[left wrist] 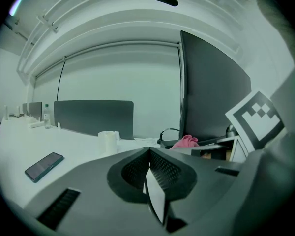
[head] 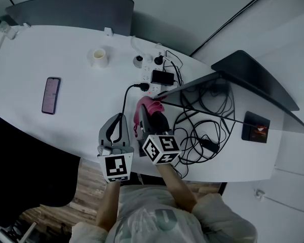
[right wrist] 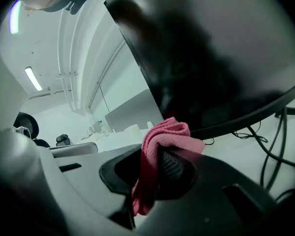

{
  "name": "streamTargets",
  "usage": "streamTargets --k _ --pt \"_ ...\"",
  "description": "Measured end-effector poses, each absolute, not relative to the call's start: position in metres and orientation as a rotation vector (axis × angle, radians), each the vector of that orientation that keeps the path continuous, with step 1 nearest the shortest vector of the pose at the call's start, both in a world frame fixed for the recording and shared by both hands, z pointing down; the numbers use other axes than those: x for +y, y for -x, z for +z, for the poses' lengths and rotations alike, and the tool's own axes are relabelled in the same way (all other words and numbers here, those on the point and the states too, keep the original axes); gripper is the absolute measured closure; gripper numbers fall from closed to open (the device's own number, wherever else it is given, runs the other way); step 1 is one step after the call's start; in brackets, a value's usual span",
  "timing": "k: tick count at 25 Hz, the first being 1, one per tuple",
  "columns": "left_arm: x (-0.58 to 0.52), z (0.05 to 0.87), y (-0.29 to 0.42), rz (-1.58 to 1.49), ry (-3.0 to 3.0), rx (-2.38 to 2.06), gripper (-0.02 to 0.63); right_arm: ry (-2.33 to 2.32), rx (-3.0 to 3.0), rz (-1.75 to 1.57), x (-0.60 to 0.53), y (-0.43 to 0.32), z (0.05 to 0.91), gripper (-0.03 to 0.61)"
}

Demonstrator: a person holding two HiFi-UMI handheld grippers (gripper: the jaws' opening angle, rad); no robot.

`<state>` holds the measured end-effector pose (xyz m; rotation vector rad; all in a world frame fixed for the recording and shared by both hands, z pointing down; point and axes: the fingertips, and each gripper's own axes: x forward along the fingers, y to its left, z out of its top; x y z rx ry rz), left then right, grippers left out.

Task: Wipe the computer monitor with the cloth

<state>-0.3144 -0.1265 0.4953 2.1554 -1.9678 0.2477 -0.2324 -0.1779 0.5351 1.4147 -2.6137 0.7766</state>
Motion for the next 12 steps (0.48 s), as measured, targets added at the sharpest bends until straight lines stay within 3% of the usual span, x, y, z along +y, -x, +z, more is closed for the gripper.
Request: streamTargets --k 12 --pt "-0.116 0.495 0.341 0.243 -2.095 -2.027 0.598 -1.483 -2.596 0.842 -0.169 0.244 0.529 0.522"
